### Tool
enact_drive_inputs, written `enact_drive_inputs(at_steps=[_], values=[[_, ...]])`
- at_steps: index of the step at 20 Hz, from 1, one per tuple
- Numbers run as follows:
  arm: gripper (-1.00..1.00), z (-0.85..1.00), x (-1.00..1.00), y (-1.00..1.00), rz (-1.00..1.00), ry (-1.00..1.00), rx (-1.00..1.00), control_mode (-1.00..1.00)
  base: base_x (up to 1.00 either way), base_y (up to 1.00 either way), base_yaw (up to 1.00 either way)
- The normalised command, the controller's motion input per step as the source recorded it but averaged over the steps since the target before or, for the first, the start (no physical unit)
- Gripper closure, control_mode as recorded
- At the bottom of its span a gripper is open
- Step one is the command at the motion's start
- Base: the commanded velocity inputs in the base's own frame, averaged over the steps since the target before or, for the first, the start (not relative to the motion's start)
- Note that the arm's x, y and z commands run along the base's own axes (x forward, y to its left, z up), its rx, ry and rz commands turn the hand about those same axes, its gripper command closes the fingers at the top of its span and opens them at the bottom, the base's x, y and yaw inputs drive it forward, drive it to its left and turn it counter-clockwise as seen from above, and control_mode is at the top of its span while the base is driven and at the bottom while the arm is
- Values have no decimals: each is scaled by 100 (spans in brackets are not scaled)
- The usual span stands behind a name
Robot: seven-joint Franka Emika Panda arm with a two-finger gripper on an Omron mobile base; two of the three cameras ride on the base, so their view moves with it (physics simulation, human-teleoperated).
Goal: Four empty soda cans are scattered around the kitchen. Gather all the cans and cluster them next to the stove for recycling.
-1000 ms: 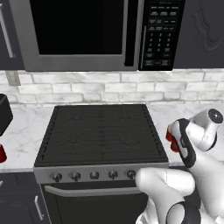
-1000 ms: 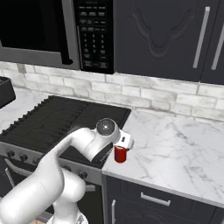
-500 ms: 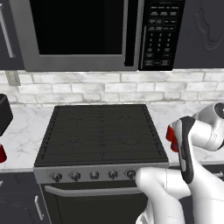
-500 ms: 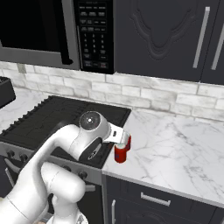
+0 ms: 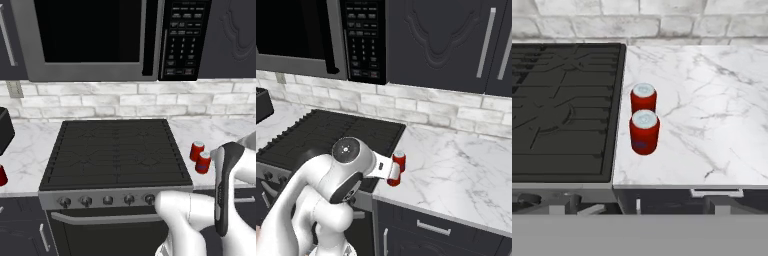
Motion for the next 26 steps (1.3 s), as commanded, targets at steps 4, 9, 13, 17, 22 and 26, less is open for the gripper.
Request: enact_drive_inputs(at_steps=[4,9,13,17,22,26], values=[[-100,18,-50,0,0,4,-3,-100,0,0,0],[-100,15,-50,0,0,3,-4,-100,0,0,0],[-100,1,-55,0,0,3,-4,-100,0,0,0],[-100,0,-63,0,0,0,0,-100,0,0,0],[-100,0,-61,0,-2,0,-1,-100,0,0,0],[-100,0,-48,0,-2,3,-3,-100,0,0,0]])
